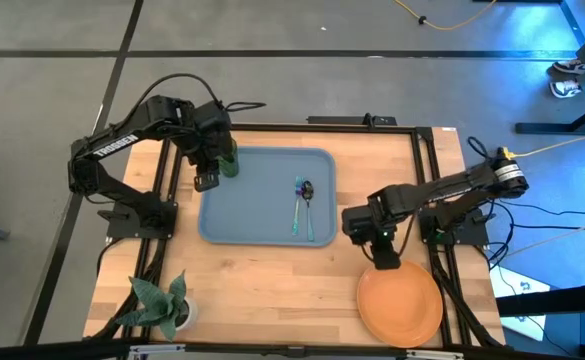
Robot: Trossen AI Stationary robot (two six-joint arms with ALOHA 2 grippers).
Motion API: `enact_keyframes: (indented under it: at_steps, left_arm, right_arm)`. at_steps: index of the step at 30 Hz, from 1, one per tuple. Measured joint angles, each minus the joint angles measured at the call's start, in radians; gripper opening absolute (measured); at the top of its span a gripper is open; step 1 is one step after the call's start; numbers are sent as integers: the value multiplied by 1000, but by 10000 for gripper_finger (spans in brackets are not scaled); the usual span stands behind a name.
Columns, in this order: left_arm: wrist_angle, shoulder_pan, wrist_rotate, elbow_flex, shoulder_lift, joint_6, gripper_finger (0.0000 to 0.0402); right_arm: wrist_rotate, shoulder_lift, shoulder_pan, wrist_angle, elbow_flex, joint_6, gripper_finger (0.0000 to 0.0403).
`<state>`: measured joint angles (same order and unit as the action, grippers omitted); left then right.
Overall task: Pick and place plate/cup/fork/spoon on tray
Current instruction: Put the orange plate on the blue tray to the left of the blue fork
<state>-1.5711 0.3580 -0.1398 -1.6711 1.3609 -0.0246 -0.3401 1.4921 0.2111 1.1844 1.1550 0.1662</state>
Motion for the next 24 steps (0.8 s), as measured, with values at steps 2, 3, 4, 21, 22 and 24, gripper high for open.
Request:
enact_keyframes:
  at_steps: [2,3,4,21,22,24]
  left_arm:
    - [0,0,0,0,0,0,30]
    - [0,0,0,0,0,0,30]
    - [0,0,0,0,0,0,30]
    - [13,0,0,0,0,23,30]
    - [13,0,0,0,0,24,30]
    - [13,0,0,0,0,25,30]
  right_arm:
    - [-22,0,10,-27,-44,-27,103]
    - [-40,0,15,-35,-65,-42,103]
    - [-53,0,19,-54,-86,-50,103]
    - [-48,0,35,-322,-316,-126,103]
    - [-51,0,35,-330,-325,-126,103]
    - [-53,0,35,-347,-341,-126,103]
